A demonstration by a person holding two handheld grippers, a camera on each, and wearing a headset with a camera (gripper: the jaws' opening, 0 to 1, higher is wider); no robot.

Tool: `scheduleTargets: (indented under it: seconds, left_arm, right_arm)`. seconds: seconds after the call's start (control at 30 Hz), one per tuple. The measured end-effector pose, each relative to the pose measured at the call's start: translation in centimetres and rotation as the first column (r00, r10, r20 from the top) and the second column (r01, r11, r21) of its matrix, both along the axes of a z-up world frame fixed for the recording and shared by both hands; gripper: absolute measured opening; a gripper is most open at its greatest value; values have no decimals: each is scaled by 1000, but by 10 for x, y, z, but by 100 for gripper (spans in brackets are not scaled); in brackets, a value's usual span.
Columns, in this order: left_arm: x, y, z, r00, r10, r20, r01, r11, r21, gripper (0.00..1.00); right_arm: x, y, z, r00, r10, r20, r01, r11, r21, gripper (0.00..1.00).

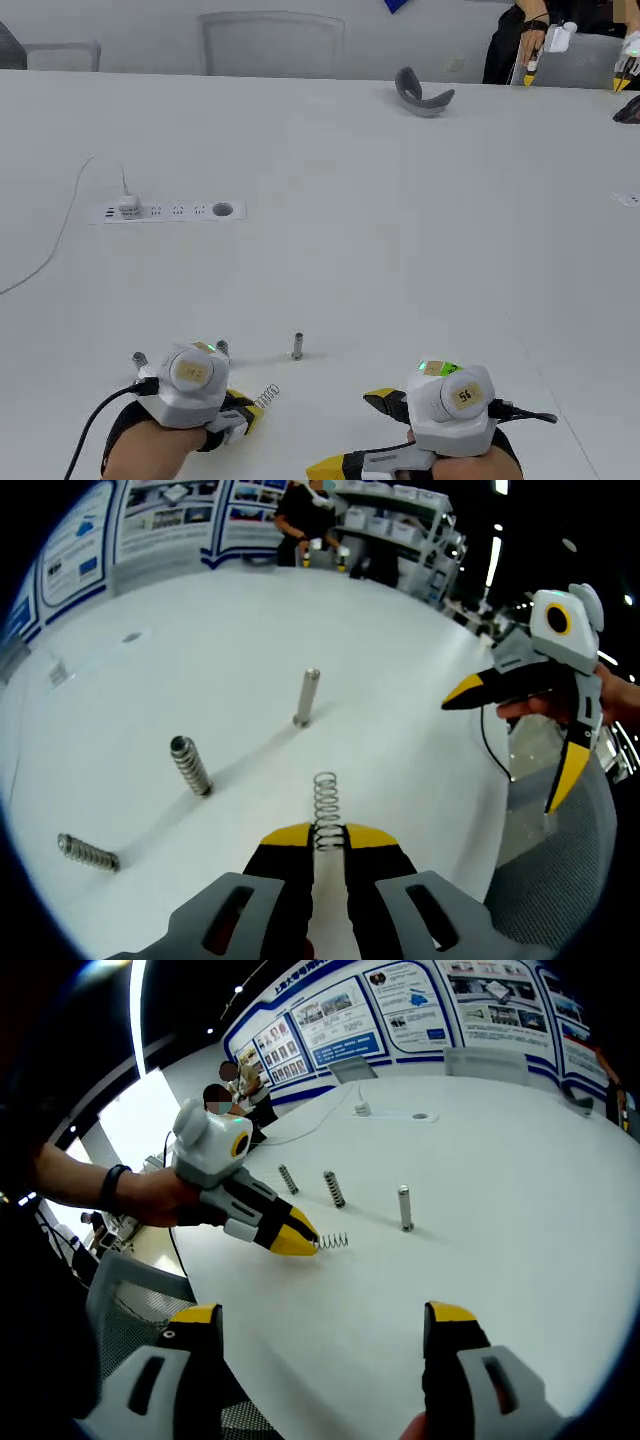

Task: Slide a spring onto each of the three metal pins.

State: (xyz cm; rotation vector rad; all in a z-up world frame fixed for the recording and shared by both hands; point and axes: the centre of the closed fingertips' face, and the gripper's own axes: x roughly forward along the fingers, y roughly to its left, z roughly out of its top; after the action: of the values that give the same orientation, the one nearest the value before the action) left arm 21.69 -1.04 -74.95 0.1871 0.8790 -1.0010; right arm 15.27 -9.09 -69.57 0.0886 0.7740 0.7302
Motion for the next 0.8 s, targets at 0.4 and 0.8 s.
scheduleTargets:
  seconds: [0.4, 0.8]
  left_arm:
    - [-17, 35, 6, 1000, 25, -3, -25, 1000, -9, 11]
    - [-32, 49, 21, 999, 40, 18, -40, 999, -28, 11]
  right_arm:
    - [-3, 14, -4, 999, 33, -15, -33, 999, 4, 83]
    - [1, 23, -1, 999, 46, -6, -46, 999, 23, 83]
